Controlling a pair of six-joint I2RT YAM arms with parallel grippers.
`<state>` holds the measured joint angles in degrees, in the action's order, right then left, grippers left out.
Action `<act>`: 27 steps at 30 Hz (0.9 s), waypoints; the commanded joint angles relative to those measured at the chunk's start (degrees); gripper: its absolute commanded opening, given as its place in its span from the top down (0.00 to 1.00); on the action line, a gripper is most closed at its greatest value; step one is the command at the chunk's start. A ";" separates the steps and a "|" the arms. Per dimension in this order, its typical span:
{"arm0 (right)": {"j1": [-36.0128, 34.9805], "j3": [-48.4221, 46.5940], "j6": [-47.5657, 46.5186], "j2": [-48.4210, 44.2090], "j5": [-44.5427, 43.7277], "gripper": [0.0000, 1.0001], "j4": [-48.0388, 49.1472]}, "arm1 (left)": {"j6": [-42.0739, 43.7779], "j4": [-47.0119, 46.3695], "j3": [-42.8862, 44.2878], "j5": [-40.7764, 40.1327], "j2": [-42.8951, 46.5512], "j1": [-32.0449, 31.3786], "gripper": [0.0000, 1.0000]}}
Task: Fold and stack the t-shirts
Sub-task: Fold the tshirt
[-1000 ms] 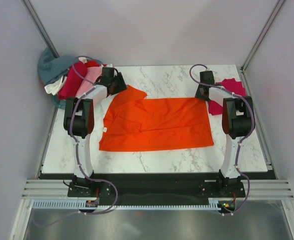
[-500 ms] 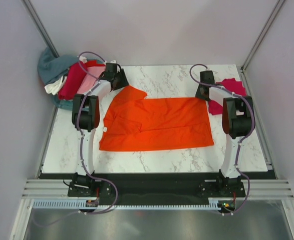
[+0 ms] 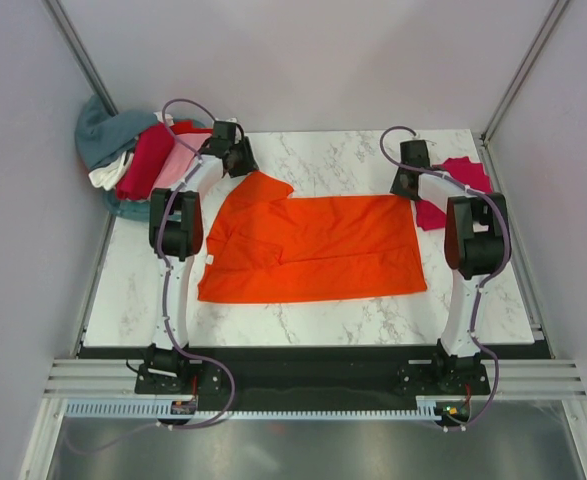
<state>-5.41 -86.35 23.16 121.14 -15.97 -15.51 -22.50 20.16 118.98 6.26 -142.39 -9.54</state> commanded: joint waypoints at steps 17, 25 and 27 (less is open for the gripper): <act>0.58 -2.16 -0.83 -1.53 -1.97 0.49 -0.84 | 1.94 3.83 5.13 -0.55 -0.45 0.13 0.98; 0.49 -4.09 -0.92 1.81 -1.53 0.51 -2.33 | 0.27 -1.26 0.55 0.77 3.87 2.25 0.98; 0.49 -4.62 -0.83 2.78 -0.82 0.52 -2.51 | -0.35 -1.44 0.38 0.86 3.87 2.33 0.98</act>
<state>-5.02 -88.47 22.68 122.43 -16.75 -17.06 -21.58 22.13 119.59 6.42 -142.56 -7.42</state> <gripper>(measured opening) 0.486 0.027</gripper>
